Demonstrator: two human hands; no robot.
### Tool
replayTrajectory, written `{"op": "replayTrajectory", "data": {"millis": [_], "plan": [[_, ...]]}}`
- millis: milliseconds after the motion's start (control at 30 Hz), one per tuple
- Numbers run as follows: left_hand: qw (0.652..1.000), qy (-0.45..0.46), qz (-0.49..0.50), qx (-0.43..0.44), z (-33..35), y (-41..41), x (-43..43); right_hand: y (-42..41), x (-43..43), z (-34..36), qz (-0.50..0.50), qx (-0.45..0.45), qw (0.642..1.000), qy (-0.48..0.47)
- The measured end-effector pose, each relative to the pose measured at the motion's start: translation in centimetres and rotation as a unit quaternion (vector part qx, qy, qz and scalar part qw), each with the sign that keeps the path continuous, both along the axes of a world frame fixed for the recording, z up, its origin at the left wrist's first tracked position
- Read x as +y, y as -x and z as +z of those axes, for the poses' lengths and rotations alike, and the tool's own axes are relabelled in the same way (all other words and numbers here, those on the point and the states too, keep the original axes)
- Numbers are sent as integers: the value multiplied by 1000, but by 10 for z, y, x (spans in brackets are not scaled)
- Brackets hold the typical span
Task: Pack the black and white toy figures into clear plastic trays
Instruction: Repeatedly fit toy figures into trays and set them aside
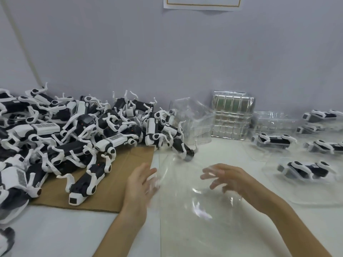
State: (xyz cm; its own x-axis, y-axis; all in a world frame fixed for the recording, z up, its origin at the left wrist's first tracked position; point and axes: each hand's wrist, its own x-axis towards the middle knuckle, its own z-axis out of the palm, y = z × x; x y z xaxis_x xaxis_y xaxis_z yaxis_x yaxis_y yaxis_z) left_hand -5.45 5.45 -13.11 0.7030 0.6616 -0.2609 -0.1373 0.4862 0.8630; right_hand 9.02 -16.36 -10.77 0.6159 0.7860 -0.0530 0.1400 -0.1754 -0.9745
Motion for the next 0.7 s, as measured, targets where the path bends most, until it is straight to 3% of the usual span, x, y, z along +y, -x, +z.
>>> {"op": "replayTrajectory", "data": {"millis": [100, 233, 433, 567, 700], "plan": [[990, -85, -108, 24, 1, 0, 5, 2, 2, -4, 13, -16, 999, 44], [952, -197, -228, 52, 1, 1, 5, 6, 7, -8, -22, -32, 998, 52], [960, -230, -150, 60, -10, -3, 10, -9, 29, -6, -154, -69, 985, -18], [962, -220, -146, 68, -14, -4, 20, -36, 59, 10, -61, -109, 992, 26], [957, -228, -163, 71, -15, -8, 19, -55, 101, 13, -3, -184, 971, 156]]}}
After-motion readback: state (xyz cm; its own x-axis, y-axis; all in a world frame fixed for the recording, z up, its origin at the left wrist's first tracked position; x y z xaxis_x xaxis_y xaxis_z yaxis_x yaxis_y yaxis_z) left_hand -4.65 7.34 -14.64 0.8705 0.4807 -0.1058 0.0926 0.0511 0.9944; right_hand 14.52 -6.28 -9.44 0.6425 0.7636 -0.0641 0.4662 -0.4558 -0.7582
